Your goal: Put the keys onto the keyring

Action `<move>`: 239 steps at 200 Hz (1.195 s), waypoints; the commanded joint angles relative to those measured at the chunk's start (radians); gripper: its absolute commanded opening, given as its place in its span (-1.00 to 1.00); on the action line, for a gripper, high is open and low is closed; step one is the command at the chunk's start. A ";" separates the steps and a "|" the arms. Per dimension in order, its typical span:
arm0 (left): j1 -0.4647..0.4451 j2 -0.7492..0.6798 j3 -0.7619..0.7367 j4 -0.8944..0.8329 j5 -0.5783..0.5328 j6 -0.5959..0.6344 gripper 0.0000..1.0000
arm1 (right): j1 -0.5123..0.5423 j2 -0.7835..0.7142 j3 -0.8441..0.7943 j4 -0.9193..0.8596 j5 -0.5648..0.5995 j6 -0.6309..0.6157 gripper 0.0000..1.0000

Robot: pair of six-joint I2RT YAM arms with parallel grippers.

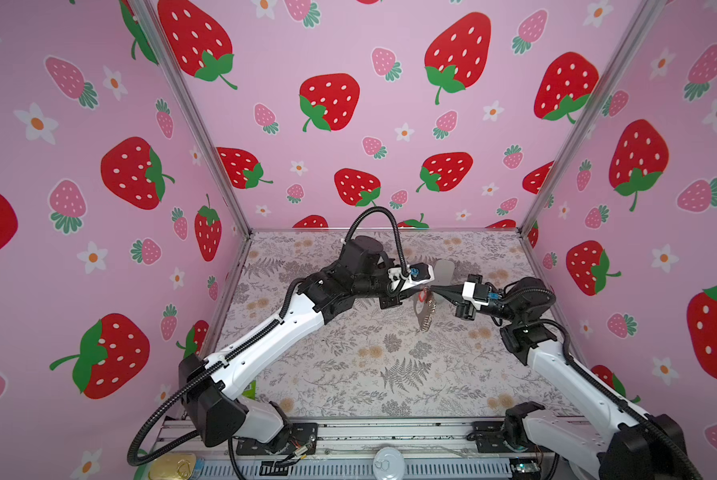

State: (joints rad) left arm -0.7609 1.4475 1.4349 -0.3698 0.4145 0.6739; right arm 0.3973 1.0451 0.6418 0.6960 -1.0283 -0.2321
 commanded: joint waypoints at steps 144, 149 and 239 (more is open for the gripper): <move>0.037 0.080 0.095 -0.049 0.262 -0.078 -1.00 | 0.021 -0.031 -0.026 0.139 -0.020 -0.011 -1.00; 0.038 0.079 0.095 -0.049 0.269 -0.080 -1.00 | 0.022 -0.030 -0.028 0.153 -0.020 -0.002 -1.00; 0.047 0.125 0.109 -0.055 0.404 -0.075 -1.00 | 0.035 -0.012 -0.059 0.317 -0.016 0.079 -1.00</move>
State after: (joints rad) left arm -0.7063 1.5394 1.4963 -0.4103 0.7528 0.5945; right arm 0.4152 1.0367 0.5785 0.9001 -1.0260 -0.1829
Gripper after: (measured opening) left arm 0.048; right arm 0.044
